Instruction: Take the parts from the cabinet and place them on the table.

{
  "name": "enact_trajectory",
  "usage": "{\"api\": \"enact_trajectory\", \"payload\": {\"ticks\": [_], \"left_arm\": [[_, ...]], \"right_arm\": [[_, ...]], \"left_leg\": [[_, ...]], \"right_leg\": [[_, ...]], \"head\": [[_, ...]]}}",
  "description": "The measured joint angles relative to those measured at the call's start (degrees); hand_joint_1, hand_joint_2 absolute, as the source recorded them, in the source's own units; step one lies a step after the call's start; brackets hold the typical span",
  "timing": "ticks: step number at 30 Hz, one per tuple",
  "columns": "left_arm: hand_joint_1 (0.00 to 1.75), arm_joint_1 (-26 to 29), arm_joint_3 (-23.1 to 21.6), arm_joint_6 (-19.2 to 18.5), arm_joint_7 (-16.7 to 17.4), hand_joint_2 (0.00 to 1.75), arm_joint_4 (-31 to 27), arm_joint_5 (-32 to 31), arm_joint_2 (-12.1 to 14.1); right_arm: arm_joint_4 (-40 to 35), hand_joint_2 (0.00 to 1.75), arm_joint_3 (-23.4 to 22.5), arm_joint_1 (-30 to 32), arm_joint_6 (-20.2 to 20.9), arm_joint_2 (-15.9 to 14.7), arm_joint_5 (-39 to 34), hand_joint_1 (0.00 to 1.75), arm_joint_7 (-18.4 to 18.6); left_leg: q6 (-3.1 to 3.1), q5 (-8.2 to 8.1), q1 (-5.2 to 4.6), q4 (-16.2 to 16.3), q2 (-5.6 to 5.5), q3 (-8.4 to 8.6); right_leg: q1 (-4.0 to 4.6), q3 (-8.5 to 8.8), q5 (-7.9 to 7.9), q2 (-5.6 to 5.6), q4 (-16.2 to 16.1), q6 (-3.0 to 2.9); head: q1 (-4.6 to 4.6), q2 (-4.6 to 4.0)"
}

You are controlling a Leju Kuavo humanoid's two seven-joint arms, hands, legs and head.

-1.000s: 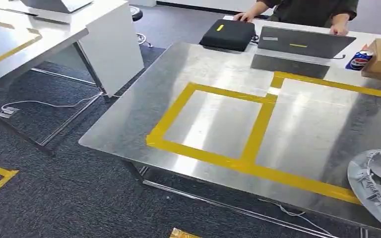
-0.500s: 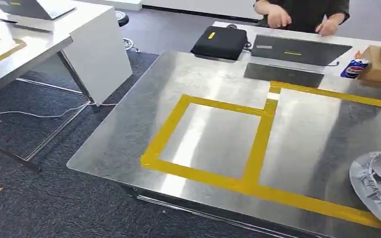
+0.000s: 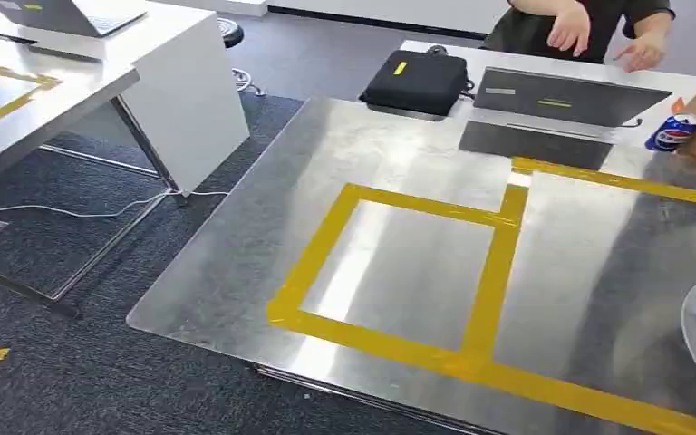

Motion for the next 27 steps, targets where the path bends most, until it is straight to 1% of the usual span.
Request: {"api": "enact_trajectory", "payload": {"ticks": [1,4,5,6,12,13,15,17,19,20,23,26,27], "left_arm": [[0.00,0.0,0.1,0.0,0.0,1.75,0.0,-0.1,0.0],[0.00,-0.1,0.2,0.0,0.0,1.75,0.0,-0.3,-0.2],[0.00,-0.1,0.2,0.0,0.1,1.75,0.0,-0.4,-0.1],[0.00,-0.1,0.2,0.0,0.1,1.75,0.0,-0.5,-0.1],[0.00,-0.1,0.4,0.0,0.1,1.75,0.0,-1.2,0.0],[0.00,-0.1,0.5,-0.1,0.1,1.75,0.0,-1.5,0.0],[0.00,-0.1,0.6,-0.2,0.1,1.75,0.0,-2.1,0.1],[0.00,-0.1,0.7,-0.4,0.1,1.75,0.0,-2.7,0.2],[0.00,-0.1,0.7,-0.5,0.1,1.75,0.0,-3.3,0.4],[0.00,-0.2,0.7,-0.5,0.1,1.75,0.0,-3.3,0.5],[0.00,-0.2,0.8,-0.7,0.1,1.75,0.0,-3.5,0.6],[0.00,-0.1,1.0,-0.7,0.0,1.75,0.0,-4.2,0.7],[0.00,-0.2,1.1,-0.8,0.0,1.75,0.0,-4.5,0.8]], "right_arm": [[0.2,1.75,-0.4,-0.4,0.0,0.0,0.0,1.75,-0.1],[1.2,1.75,-1.2,-1.4,-0.4,0.0,0.9,1.75,-0.5],[1.7,1.75,-1.3,-1.7,-0.5,0.0,1.2,1.75,-0.5],[2.2,1.75,-1.3,-2.0,-0.5,0.0,1.3,1.75,-0.7],[3.8,1.75,-1.1,-3.2,-0.9,0.0,1.1,1.75,-0.9],[4.0,1.75,-0.8,-3.1,-1.1,0.0,0.6,1.75,-0.8],[4.4,1.75,0.6,-2.8,-2.3,-0.1,-1.4,1.75,0.8],[4.8,1.75,4.3,-1.3,-4.8,-1.0,-5.1,1.75,4.8],[5.3,1.75,10.2,0.7,-7.3,-2.5,-9.3,1.75,10.0],[5.5,1.75,13.1,1.3,-8.0,-3.5,-10.7,1.75,11.6],[5.9,1.75,18.1,2.9,-9.4,-5.3,-13.0,1.75,14.0],[6.3,1.75,22.6,5.0,-12.6,-7.7,-15.1,1.75,16.7],[6.5,1.75,25.3,5.5,-14.2,-9.1,-15.9,1.75,18.6]], "left_leg": [[0.19,0.12,0.07,-0.1,0.08,0.06],[-0.12,0.24,0.06,-0.7,0.12,0.35],[-0.29,0.24,0.07,-0.8,0.12,0.41],[-0.51,0.30,0.08,-1.0,0.12,0.49],[-0.89,0.29,0.11,-1.3,0.11,0.77],[-0.90,0.29,0.11,-1.3,0.11,0.77],[-0.91,0.28,0.11,-1.3,0.11,0.79],[-0.91,0.28,0.10,-1.3,0.10,0.82],[-0.91,0.28,0.09,-1.3,0.11,0.84],[-0.91,0.28,0.09,-1.3,0.13,0.87],[-0.90,0.29,0.10,-1.3,0.13,0.99],[-0.90,0.28,0.10,-1.4,0.09,0.88],[-0.90,0.28,0.09,-1.4,0.12,0.89]], "right_leg": [[0.04,-0.04,0.01,0.13,0.0,-0.03],[0.07,-0.03,-0.15,0.16,0.0,-0.29],[0.08,-0.01,-0.25,0.15,0.0,-0.44],[0.09,0.01,-0.25,0.15,0.0,-0.46],[0.10,0.26,-0.37,0.15,0.0,-0.71],[0.10,0.33,-0.38,0.14,0.0,-0.73],[0.10,0.42,-0.38,0.14,-0.1,-0.76],[0.09,0.51,-0.37,0.12,-0.2,-0.77],[0.08,0.50,-0.33,0.13,-0.2,-0.78],[0.09,0.50,-0.30,0.16,-0.2,-0.80],[0.09,0.57,-0.28,0.14,-0.3,-0.82],[0.09,0.66,-0.28,0.10,-0.3,-0.82],[0.09,0.65,-0.26,0.18,-0.3,-0.83]], "head": [[0.05,0.00],[0.05,0.00],[0.00,0.00],[0.05,0.00],[0.05,0.00],[0.05,0.00],[0.05,0.00],[0.07,0.00],[0.05,0.00],[0.05,0.00],[0.05,0.00],[0.07,0.00],[0.05,0.00]]}}
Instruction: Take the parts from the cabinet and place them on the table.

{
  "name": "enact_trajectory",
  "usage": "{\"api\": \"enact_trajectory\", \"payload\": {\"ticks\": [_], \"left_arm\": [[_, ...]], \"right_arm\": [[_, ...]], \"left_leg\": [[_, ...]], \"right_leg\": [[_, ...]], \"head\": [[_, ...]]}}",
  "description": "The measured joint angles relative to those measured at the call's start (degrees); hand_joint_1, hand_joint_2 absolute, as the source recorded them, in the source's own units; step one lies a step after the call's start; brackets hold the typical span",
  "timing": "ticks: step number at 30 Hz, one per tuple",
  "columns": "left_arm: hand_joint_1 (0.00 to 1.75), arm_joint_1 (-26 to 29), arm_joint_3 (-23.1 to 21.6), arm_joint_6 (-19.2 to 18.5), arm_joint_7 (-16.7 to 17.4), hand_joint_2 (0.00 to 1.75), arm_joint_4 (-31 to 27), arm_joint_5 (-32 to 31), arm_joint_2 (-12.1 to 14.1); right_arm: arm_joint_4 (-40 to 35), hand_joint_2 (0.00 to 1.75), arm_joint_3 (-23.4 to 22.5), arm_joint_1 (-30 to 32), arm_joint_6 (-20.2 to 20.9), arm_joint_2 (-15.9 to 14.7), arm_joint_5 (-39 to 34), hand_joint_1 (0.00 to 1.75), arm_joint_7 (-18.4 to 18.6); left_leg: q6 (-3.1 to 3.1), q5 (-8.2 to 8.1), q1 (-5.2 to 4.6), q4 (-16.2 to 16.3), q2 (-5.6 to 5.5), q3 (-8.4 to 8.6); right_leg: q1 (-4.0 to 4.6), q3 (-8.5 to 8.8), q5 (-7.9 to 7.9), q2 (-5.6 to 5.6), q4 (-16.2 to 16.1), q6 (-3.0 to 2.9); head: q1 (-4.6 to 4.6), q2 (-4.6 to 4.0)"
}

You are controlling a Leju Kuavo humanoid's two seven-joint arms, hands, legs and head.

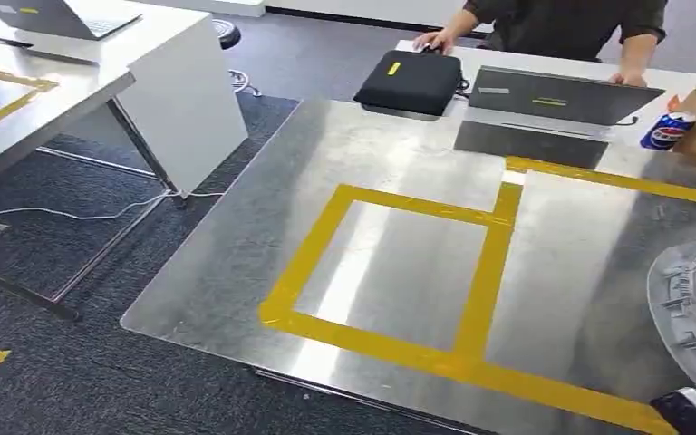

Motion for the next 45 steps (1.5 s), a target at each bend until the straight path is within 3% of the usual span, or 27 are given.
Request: {"api": "enact_trajectory", "payload": {"ticks": [5,9,13,26,30,35,36,37,38,45], "left_arm": [[0.00,-0.6,0.5,-0.7,-0.3,1.75,0.0,-1.9,0.5],[0.00,-0.6,0.5,-1.1,-0.3,1.75,0.0,-2.7,1.0],[0.00,-0.6,0.5,-1.3,-0.3,1.75,0.0,-2.9,1.1],[0.00,-0.6,1.0,-1.7,-0.7,1.75,0.0,-3.7,1.5],[0.00,-0.6,1.4,-2.6,-0.7,1.75,0.0,-3.7,1.5],[0.00,-0.6,2.3,-3.8,-0.3,1.75,0.0,-3.9,1.4],[0.00,-0.6,2.4,-3.9,-0.2,1.75,0.0,-4.1,1.4],[0.00,-0.6,2.4,-3.9,-0.2,1.75,0.0,-4.1,1.4],[0.00,-0.6,2.4,-4.0,-0.2,0.00,0.0,-3.9,1.4],[0.00,-0.6,4.0,-4.0,-0.1,0.00,0.0,-2.7,1.1]], "right_arm": [[2.4,1.75,19.9,-0.2,-8.0,-9.4,-4.1,1.75,12.7],[5.0,1.75,32.4,-2.6,-9.6,-14.2,-4.2,1.75,15.8],[6.9,1.75,39.3,-4.3,-10.5,-17.1,-4.5,1.75,16.6],[9.3,1.75,46.6,-5.6,-13.0,-21.7,-5.9,1.75,19.7],[9.3,1.75,46.4,-4.1,-13.9,-22.3,-7.5,1.75,23.1],[8.1,1.75,44.0,-1.4,-15.2,-22.5,-8.3,1.75,23.3],[7.9,1.75,43.6,-1.2,-15.2,-22.5,-8.3,1.36,23.2],[7.7,1.75,43.2,-0.9,-15.2,-22.5,-8.2,0.00,23.3],[7.6,1.75,43.0,-0.6,-15.1,-22.5,-8.1,0.00,23.3],[5.4,1.75,42.2,0.9,-14.9,-22.2,-7.5,0.00,23.6]], "left_leg": [[0.00,0.00,0.00,0.0,0.06,0.10],[-0.01,0.04,0.02,0.0,0.08,0.22],[-0.06,0.07,0.04,0.0,0.08,0.26],[-0.06,0.04,0.04,0.0,0.12,0.40],[0.01,-0.06,0.05,0.0,0.09,0.56],[0.02,-0.07,0.04,0.0,0.08,0.51],[0.02,-0.08,0.04,0.0,0.08,0.51],[0.03,-0.08,0.04,0.0,0.09,0.51],[0.04,-0.09,0.03,0.0,0.09,0.52],[0.07,-0.06,0.00,0.0,0.08,0.50]], "right_leg": [[0.00,0.02,0.04,0.05,0.0,0.01],[0.01,0.01,0.08,0.08,-0.1,0.00],[0.05,0.04,0.08,0.07,-0.1,0.00],[0.05,0.06,0.09,0.13,-0.1,-0.01],[0.05,0.01,-0.02,0.01,-0.2,0.00],[0.05,0.09,-0.02,-0.01,-0.2,0.00],[0.05,0.09,-0.02,-0.01,-0.3,0.00],[0.05,0.11,-0.01,-0.01,-0.3,0.00],[0.05,0.12,-0.01,-0.01,-0.3,0.01],[0.02,0.30,0.04,-0.03,-0.3,0.06]], "head": [[0.02,0.00],[0.00,0.00],[0.00,0.00],[0.00,0.00],[0.02,0.00],[0.02,0.00],[0.00,0.00],[0.02,0.00],[0.00,0.00],[0.00,0.00]]}}
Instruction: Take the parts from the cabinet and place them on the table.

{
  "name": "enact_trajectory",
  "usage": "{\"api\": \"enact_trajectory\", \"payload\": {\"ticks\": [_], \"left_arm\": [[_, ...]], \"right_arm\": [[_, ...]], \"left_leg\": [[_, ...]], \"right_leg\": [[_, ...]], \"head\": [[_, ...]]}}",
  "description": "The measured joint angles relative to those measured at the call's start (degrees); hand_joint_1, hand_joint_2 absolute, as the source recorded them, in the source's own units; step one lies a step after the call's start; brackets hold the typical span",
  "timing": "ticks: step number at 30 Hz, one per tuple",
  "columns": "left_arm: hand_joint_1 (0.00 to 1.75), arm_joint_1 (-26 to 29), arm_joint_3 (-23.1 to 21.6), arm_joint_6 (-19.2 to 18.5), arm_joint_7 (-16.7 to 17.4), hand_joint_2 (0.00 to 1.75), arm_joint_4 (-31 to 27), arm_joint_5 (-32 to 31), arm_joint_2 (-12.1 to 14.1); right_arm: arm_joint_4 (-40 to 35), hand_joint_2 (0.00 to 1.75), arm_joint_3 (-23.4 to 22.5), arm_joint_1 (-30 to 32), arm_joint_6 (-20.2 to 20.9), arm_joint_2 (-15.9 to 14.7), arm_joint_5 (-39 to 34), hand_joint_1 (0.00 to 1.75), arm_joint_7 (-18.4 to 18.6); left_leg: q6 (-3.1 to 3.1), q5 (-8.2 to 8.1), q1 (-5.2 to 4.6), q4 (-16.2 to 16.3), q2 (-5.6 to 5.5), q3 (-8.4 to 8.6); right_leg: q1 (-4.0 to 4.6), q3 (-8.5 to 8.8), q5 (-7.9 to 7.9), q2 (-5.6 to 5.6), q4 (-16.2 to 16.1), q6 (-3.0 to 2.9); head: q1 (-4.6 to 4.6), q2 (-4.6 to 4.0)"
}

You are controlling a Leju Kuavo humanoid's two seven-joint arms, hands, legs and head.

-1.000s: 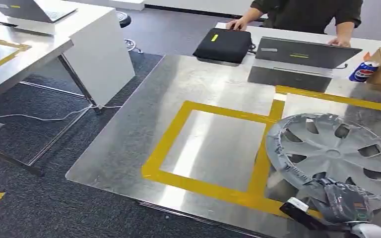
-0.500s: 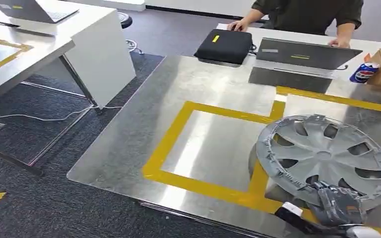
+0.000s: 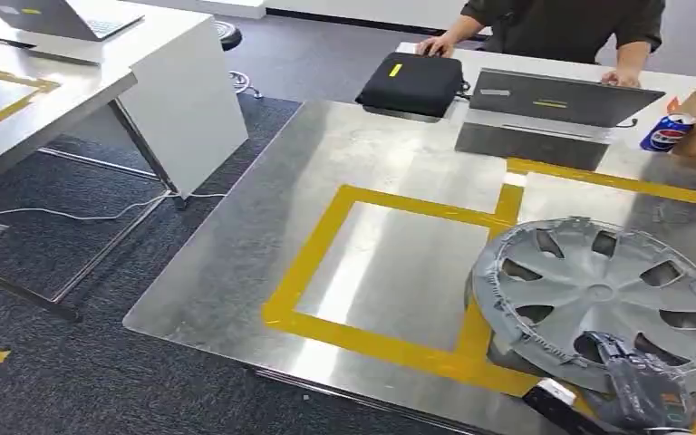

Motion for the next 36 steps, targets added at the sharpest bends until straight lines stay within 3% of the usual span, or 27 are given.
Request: {"api": "enact_trajectory", "payload": {"ticks": [4,6,7,8,11,12,13,14,16,17,18,19,21,22,23,24,26,27,28,29,31,32,33,34,36], "left_arm": [[0.00,0.0,0.8,0.3,0.0,0.00,0.0,0.1,-0.1],[0.00,0.0,0.9,0.9,0.2,0.00,0.0,0.0,-0.1],[0.00,-0.1,1.1,1.1,0.3,0.00,0.0,0.1,-0.4],[0.00,-0.1,1.3,1.2,0.3,0.00,0.0,0.2,-0.4],[0.00,0.0,1.6,1.3,0.5,0.00,0.0,0.3,-0.6],[0.00,0.0,1.7,1.4,0.7,0.00,0.0,0.3,-0.6],[0.00,0.0,1.9,1.4,0.8,0.00,0.0,0.6,-0.7],[0.00,0.1,2.2,1.5,0.8,0.00,0.0,0.9,-0.9],[0.00,0.1,2.5,1.6,0.8,0.00,0.0,1.2,-1.2],[0.00,0.1,2.7,1.7,0.9,0.00,-0.1,1.2,-0.9],[0.00,0.0,2.8,1.8,0.9,0.00,-0.1,1.2,-0.9],[0.00,0.0,2.9,1.8,0.9,0.00,-0.1,1.2,-1.1],[0.00,0.1,3.1,1.9,0.9,0.00,-0.1,1.3,-1.6],[0.00,0.1,3.3,2.0,0.9,0.00,-0.1,1.3,-1.6],[0.00,0.0,3.6,2.1,0.9,0.00,-0.1,1.3,-1.7],[0.00,0.0,3.8,2.3,0.9,0.00,-0.1,1.3,-1.9],[0.00,0.0,4.2,2.5,0.9,0.00,-0.1,1.6,-2.1],[0.00,0.0,4.3,2.6,0.9,0.00,-0.1,1.8,-2.3],[0.00,0.0,4.5,2.6,0.9,0.00,-0.1,1.9,-2.4],[0.00,0.0,4.7,2.7,0.9,0.00,-0.1,2.0,-2.6],[0.00,-0.1,5.0,2.7,0.9,0.00,-0.1,2.0,-2.8],[0.00,-0.3,5.1,2.8,0.9,0.00,-0.1,2.0,-2.8],[0.00,-0.6,5.2,2.8,0.9,0.00,-0.1,2.0,-3.0],[0.00,-0.8,5.2,2.9,0.9,0.00,-0.1,2.1,-3.0],[0.00,-0.4,5.6,3.0,0.9,0.00,-0.1,2.0,-3.0]], "right_arm": [[-1.5,1.75,0.0,0.8,-0.4,0.3,-0.1,0.00,0.0],[-3.0,1.75,-0.1,1.5,-1.0,0.3,-0.7,0.00,-0.2],[-3.9,1.75,-0.1,2.4,-1.2,0.4,-0.8,0.00,-0.2],[-4.6,1.75,-0.1,3.0,-1.5,0.5,-1.0,0.00,-0.3],[-5.8,1.75,-0.1,4.0,-1.8,0.7,-1.5,0.00,-0.2],[-6.6,1.75,-0.1,4.7,-2.0,0.7,-1.9,0.00,-0.2],[-7.4,1.75,0.0,5.5,-2.3,0.7,-2.5,0.00,-0.4],[-8.5,1.75,0.0,6.1,-2.7,0.7,-3.6,0.00,-0.9],[-11.0,1.75,0.3,7.1,-3.6,0.7,-5.1,0.00,-1.8],[-11.7,1.75,0.5,7.3,-3.8,1.0,-5.4,0.00,-2.0],[-12.6,1.75,0.7,7.8,-4.0,1.0,-5.6,0.00,-2.1],[-13.3,1.75,0.7,8.2,-4.2,1.1,-6.0,0.00,-2.2],[-14.8,1.75,1.4,8.7,-5.0,1.1,-6.9,0.00,-2.7],[-15.7,1.75,1.7,8.9,-6.0,1.1,-7.4,0.00,-2.9],[-16.8,1.75,2.2,9.2,-7.1,1.1,-7.7,0.00,-3.1],[-18.0,1.75,2.9,9.6,-8.2,1.0,-8.3,0.00,-3.4],[-20.2,1.75,4.9,10.1,-11.3,0.6,-9.7,0.00,-4.5],[-21.3,1.75,6.2,10.3,-12.6,0.4,-10.0,0.00,-4.7],[-22.3,1.75,7.3,10.5,-13.5,0.2,-10.1,0.00,-4.9],[-23.2,1.75,8.1,10.6,-13.9,0.0,-10.2,0.00,-5.0],[-24.5,1.75,9.4,10.8,-14.2,-0.3,-10.3,0.00,-5.0],[-25.0,1.75,9.8,10.9,-14.3,-0.4,-10.3,0.00,-5.1],[-25.4,1.75,10.2,11.0,-14.4,-0.4,-10.4,0.00,-5.1],[-25.8,1.75,10.4,11.2,-14.7,-0.6,-10.6,0.00,-5.3],[-26.1,1.75,11.5,11.1,-16.6,-1.0,-11.4,0.00,-5.8]], "left_leg": [[0.02,-0.02,0.00,0.0,0.00,-0.01],[1.36,0.65,-0.01,-1.5,0.01,0.51],[1.09,1.66,0.51,-3.3,0.12,1.64],[1.40,2.21,0.55,-4.3,0.08,2.10],[1.20,2.43,0.84,-4.5,0.17,1.97],[1.03,2.39,0.98,-4.4,0.16,1.94],[0.61,2.35,1.24,-4.4,0.10,1.99],[0.13,2.22,1.63,-4.2,0.02,2.01],[-1.22,1.53,2.57,-3.0,-0.10,1.83],[-2.13,1.20,2.30,-2.4,-0.15,1.52],[-2.73,0.81,2.41,-1.5,-0.31,1.22],[-2.88,1.19,2.16,-1.7,-0.36,1.01],[-3.29,1.78,2.30,-1.8,-0.39,0.66],[-3.47,1.17,2.55,-1.6,-0.25,0.44],[-3.33,-0.60,2.49,-0.2,-0.04,-0.29],[-3.22,-3.17,2.21,3.1,-0.03,-1.77],[-2.89,-8.21,1.75,12.8,-0.04,-5.83],[-2.59,-9.25,1.55,15.7,-0.04,-6.88],[-2.16,-8.95,1.32,16.1,-0.04,-6.64],[-1.62,-7.59,1.05,14.2,-0.04,-5.30],[-0.21,-3.82,0.36,5.2,-0.04,0.44],[0.50,-3.15,-0.10,0.3,-0.03,3.90],[0.16,-3.45,-0.34,-1.7,0.12,4.11],[-0.32,-2.73,-0.43,-1.6,0.13,3.64],[0.40,-1.78,-0.90,-1.6,0.07,3.22]], "right_leg": [[-0.03,0.09,0.01,0.01,0.0,0.01],[-0.13,0.90,0.72,0.04,-1.6,0.98],[-0.12,0.77,0.43,0.03,-1.3,0.86],[-0.06,0.10,-0.80,-0.07,0.0,1.16],[-0.98,-5.56,-6.57,-0.09,11.7,2.12],[-1.34,-6.63,-6.98,-0.12,13.9,2.51],[-1.72,-6.31,-5.80,-0.16,13.2,2.92],[-2.16,-4.91,-3.67,-0.19,10.2,3.45],[-3.37,0.32,1.36,-0.31,0.0,5.05],[-3.01,0.49,-0.40,0.60,-0.2,5.89],[-3.04,0.66,0.23,0.98,-0.6,4.36],[-3.06,0.22,0.19,0.92,0.0,3.07],[-2.78,-0.62,0.39,0.87,0.8,2.15],[-2.77,-1.02,0.58,0.76,0.7,1.42],[-2.64,-1.33,0.89,0.68,0.7,0.93],[-2.52,-1.69,1.18,0.50,0.6,0.49],[-2.02,-2.79,1.87,0.20,0.6,-0.34],[-1.72,-3.27,2.23,0.09,0.6,-0.52],[-1.42,-3.77,2.62,0.08,0.6,-0.61],[-1.17,-4.22,3.03,0.08,0.6,-0.66],[-0.82,-5.07,3.89,0.14,0.6,-0.48],[-0.90,-5.25,4.38,0.10,0.6,-0.33],[-0.27,-5.72,4.62,0.09,1.0,0.00],[-0.59,-5.73,5.28,-0.11,0.5,0.24],[-1.01,-5.63,6.54,-0.21,-0.5,0.92]], "head": [[0.00,0.00],[-0.07,0.00],[0.00,0.00],[0.46,0.00],[0.50,0.00],[0.46,0.00],[0.50,0.00],[0.48,0.00],[0.52,0.00],[0.59,0.00],[0.94,0.00],[0.57,0.00],[0.28,0.00],[0.20,0.00],[0.20,0.00],[0.15,0.00],[0.00,0.00],[0.04,0.00],[0.02,0.00],[0.00,0.00],[0.02,0.00],[0.04,0.00],[0.02,0.00],[0.15,0.00],[0.13,0.00]]}}
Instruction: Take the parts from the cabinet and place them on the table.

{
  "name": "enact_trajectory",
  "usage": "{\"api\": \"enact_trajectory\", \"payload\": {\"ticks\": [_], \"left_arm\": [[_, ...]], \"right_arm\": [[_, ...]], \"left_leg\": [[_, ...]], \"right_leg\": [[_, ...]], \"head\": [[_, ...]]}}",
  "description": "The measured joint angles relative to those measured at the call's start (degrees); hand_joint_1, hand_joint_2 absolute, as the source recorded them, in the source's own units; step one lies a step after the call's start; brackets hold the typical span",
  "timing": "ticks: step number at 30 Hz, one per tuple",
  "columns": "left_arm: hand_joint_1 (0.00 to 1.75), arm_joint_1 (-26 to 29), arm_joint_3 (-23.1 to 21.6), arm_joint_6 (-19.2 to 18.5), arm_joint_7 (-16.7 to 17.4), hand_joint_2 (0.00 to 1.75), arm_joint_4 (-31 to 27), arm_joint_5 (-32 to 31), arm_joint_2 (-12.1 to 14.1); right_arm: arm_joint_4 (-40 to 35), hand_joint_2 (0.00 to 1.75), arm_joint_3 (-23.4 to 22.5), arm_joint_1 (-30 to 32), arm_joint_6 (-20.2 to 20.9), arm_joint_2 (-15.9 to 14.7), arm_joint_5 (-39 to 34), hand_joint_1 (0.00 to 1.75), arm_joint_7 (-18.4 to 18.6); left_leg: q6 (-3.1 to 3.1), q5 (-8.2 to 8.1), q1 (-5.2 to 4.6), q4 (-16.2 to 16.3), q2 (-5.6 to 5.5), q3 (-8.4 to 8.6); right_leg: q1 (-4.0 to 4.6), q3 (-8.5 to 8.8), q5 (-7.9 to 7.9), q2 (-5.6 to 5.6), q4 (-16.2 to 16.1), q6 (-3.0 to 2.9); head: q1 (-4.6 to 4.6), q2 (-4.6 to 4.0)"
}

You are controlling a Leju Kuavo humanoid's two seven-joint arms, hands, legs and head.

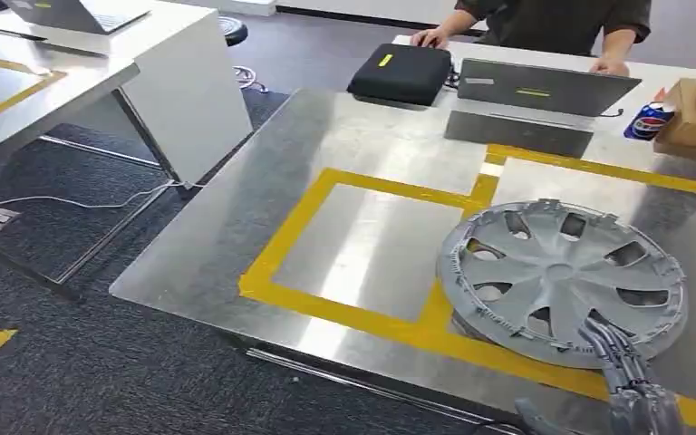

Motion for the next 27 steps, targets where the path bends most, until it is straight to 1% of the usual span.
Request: {"api": "enact_trajectory", "payload": {"ticks": [1,2,3,4,5,6,7,8,9,10,11,12,13,14,15,16,17,18,19,20,21,22,23,24,25,26,27], "left_arm": [[0.00,0.3,0.1,0.0,0.0,0.00,0.0,0.0,-0.1],[0.00,0.2,0.2,0.0,0.0,0.00,0.0,0.0,-0.2],[0.00,0.3,0.4,0.1,0.1,0.00,0.0,0.0,-0.2],[0.00,0.3,0.5,0.1,0.1,0.00,0.0,0.0,-0.3],[0.00,0.3,0.8,0.2,0.1,0.00,0.0,0.0,-0.4],[0.00,0.2,0.9,0.3,0.1,0.00,0.0,0.0,-0.5],[0.00,0.2,1.0,0.3,0.1,0.00,0.0,-0.1,-0.6],[0.00,0.2,1.0,0.3,0.1,0.00,0.0,-0.1,-0.8],[0.00,0.3,1.1,0.3,0.1,0.00,0.0,-0.1,-0.9],[0.00,0.2,1.2,0.3,0.1,0.00,0.0,-0.1,-1.0],[0.00,0.2,1.4,0.4,0.1,0.00,0.0,-0.1,-1.1],[0.00,0.2,1.5,0.4,0.1,0.00,0.0,-0.1,-1.1],[0.00,0.2,1.6,0.7,0.1,0.00,0.0,-0.2,-1.2],[0.00,0.2,1.8,0.7,0.0,0.00,0.0,-0.5,-1.3],[0.00,0.2,2.0,0.8,0.1,0.00,0.0,-0.7,-1.3],[0.00,0.2,2.3,0.7,0.1,0.00,0.0,-0.9,-1.3],[0.00,0.3,2.5,0.7,0.3,0.00,0.0,-1.2,-1.3],[0.00,0.3,2.7,0.7,0.5,0.00,0.0,-1.2,-1.4],[0.00,0.3,2.8,0.7,0.6,0.00,0.0,-1.4,-1.5],[0.00,0.2,2.8,0.6,0.8,0.00,0.0,-1.6,-1.6],[0.00,0.1,2.9,0.5,1.2,0.00,0.0,-1.9,-1.6],[0.00,0.0,2.9,0.3,1.6,0.00,0.0,-2.4,-1.7],[0.00,-0.2,2.9,0.2,1.8,0.00,0.0,-2.7,-1.9],[0.00,-0.4,2.9,0.2,2.1,0.00,0.0,-3.1,-2.0],[0.00,-0.5,2.9,0.2,2.3,0.00,0.0,-3.4,-2.1],[0.00,-0.6,2.9,0.3,2.4,0.00,0.0,-3.5,-2.3],[0.00,-0.7,2.9,0.3,2.4,0.00,0.0,-3.6,-2.6]], "right_arm": [[-0.3,1.75,0.6,0.0,-1.3,-0.3,-0.3,0.00,-0.4],[-0.7,1.75,1.3,0.2,-2.5,-0.5,-0.5,0.00,-0.6],[-1.0,1.75,1.9,0.2,-3.5,-0.7,-0.5,0.00,-0.9],[-1.3,1.75,2.4,0.1,-4.5,-0.9,-0.6,0.00,-1.1],[-1.6,1.75,3.1,-0.1,-5.3,-1.0,-0.8,0.00,-1.4],[-1.8,1.75,3.8,-0.3,-6.3,-1.1,-1.1,0.00,-1.7],[-2.0,1.75,4.4,-0.3,-6.9,-1.2,-1.3,0.00,-1.9],[-2.1,1.75,5.0,-0.4,-7.1,-1.3,-1.4,0.00,-1.9],[-2.3,1.75,5.4,-0.4,-7.2,-1.4,-1.4,0.00,-2.0],[-2.5,1.75,5.7,-0.6,-7.2,-1.5,-1.5,0.00,-2.1],[-2.8,1.75,6.0,-0.8,-7.3,-1.7,-1.8,0.00,-2.5],[-3.0,1.75,6.3,-1.2,-7.4,-1.7,-2.4,0.00,-2.9],[-3.2,1.75,6.6,-1.4,-7.5,-1.8,-3.1,0.00,-3.8],[-3.3,0.00,6.9,-1.3,-7.7,-1.8,-3.7,0.00,-4.6],[-3.5,0.00,7.2,-1.3,-7.7,-1.8,-4.3,0.00,-5.5],[-3.5,0.00,7.4,-1.3,-7.7,-1.7,-4.8,0.00,-6.4],[-3.5,0.00,7.5,-1.5,-7.7,-1.6,-5.1,0.00,-7.3],[-3.5,0.00,7.5,-1.6,-7.7,-1.4,-5.8,0.00,-8.1],[-3.5,0.00,7.5,-1.8,-7.7,-0.9,-6.4,0.00,-9.1],[-3.4,0.00,7.5,-2.1,-7.7,-0.4,-7.2,0.00,-10.1],[-3.3,0.00,7.5,-2.6,-7.7,0.3,-7.9,0.00,-11.2],[-3.0,0.00,7.4,-3.3,-7.7,1.2,-8.7,0.00,-12.3],[-2.7,0.00,7.1,-3.9,-7.7,2.0,-9.4,0.00,-13.3],[-2.5,0.00,6.7,-4.0,-7.7,2.9,-9.9,0.00,-14.0],[-2.4,0.00,6.4,-4.1,-7.7,3.4,-10.2,0.00,-14.3],[-2.2,0.00,6.1,-4.4,-7.7,3.9,-10.5,0.00,-14.5],[-2.1,0.00,5.9,-4.6,-7.7,4.2,-10.7,0.00,-14.7]], "left_leg": [[0.39,0.97,0.33,-0.6,0.12,-0.41],[0.66,1.55,0.44,-0.6,0.37,-0.88],[1.20,2.08,0.46,-0.6,0.39,-1.48],[1.24,2.62,0.44,-0.6,0.40,-2.12],[1.27,3.20,0.37,-0.6,0.42,-2.82],[1.29,3.81,0.30,-0.5,0.47,-3.65],[1.26,4.48,0.24,-0.5,0.50,-4.42],[1.19,5.12,0.23,-0.5,0.51,-5.26],[1.07,5.72,0.24,-0.4,0.51,-6.05],[0.90,6.24,0.26,-0.3,0.50,-6.70],[0.67,6.76,0.26,-0.2,0.48,-7.14],[0.30,7.20,0.03,-0.1,0.42,-7.48],[0.04,7.73,0.04,0.0,0.45,-7.43],[-0.23,8.18,0.10,-0.2,0.46,-7.43],[-0.61,8.75,0.31,-0.4,0.46,-7.46],[-1.00,9.20,0.26,-0.4,0.41,-7.53],[-1.33,8.24,0.38,0.0,0.32,-7.94],[-1.76,4.76,0.39,1.9,0.32,-8.65],[-2.06,0.78,0.61,5.5,0.33,-9.65],[-2.29,-2.33,0.76,9.6,0.33,-10.62],[-2.45,-4.25,0.84,13.4,0.34,-11.36],[-2.56,-4.36,0.91,16.0,0.34,-11.46],[-2.65,-2.61,1.00,16.2,0.33,-10.48],[-2.68,-0.18,1.12,14.5,0.34,-8.60],[-2.68,1.73,1.27,11.1,0.34,-5.81],[-2.73,2.33,1.44,6.4,0.33,-2.18],[-2.80,1.39,1.54,1.3,0.20,2.00]], "right_leg": [[-0.02,-0.19,0.51,0.04,0.0,0.32],[-0.10,-0.70,-1.42,0.02,0.8,0.51],[-0.07,-1.51,-5.02,-0.01,3.3,0.70],[-0.10,-2.34,-8.57,-0.01,7.2,0.90],[-0.08,-3.14,-11.45,0.00,11.5,0.99],[-0.03,-3.57,-13.28,0.01,15.2,1.05],[0.02,-3.06,-13.21,0.01,16.9,1.04],[0.05,-1.36,-11.65,0.01,16.1,0.99],[0.05,1.50,-9.57,0.00,13.2,0.94],[0.04,5.12,-8.04,-0.03,8.8,0.92],[0.04,9.21,-7.99,-0.07,3.5,0.88],[0.20,12.53,-10.34,-0.09,-1.8,0.77],[0.33,13.05,-10.51,0.06,-3.0,0.26],[0.42,12.34,-10.37,0.06,-3.1,-0.02],[0.65,12.08,-10.07,0.08,-2.8,-0.49],[0.55,11.69,-9.46,-0.01,-3.0,-1.06],[0.24,11.19,-8.75,-0.25,-3.2,-1.57],[0.20,10.44,-8.12,-0.19,-3.1,-2.06],[0.19,9.60,-7.44,-0.16,-3.1,-2.29],[0.21,8.79,-6.77,-0.17,-3.1,-2.31],[0.23,7.93,-6.11,-0.19,-3.1,-2.29],[0.22,7.25,-5.37,-0.19,-3.0,-2.24],[0.21,6.26,-4.56,-0.20,-3.0,-2.13],[0.18,5.37,-3.81,-0.19,-2.9,-1.91],[0.12,4.63,-3.23,-0.18,-2.9,-1.63],[0.07,4.13,-2.71,-0.15,-2.9,-1.28],[0.41,3.73,-2.28,-0.15,-2.8,-0.86]], "head": [[-0.11,0.00],[0.02,0.00],[0.11,0.00],[0.13,0.00],[0.18,0.00],[0.13,0.00],[0.15,0.00],[0.13,0.00],[0.11,0.00],[0.13,0.00],[0.15,0.00],[0.15,0.00],[-0.11,0.02],[0.11,-0.02],[0.13,0.02],[0.22,0.00],[0.26,0.00],[-0.18,0.00],[-0.44,0.00],[-0.37,0.00],[-0.37,0.00],[-0.42,0.00],[-0.42,0.00],[-0.44,0.00],[-0.39,0.00],[-0.41,0.00],[-0.46,0.00]]}}
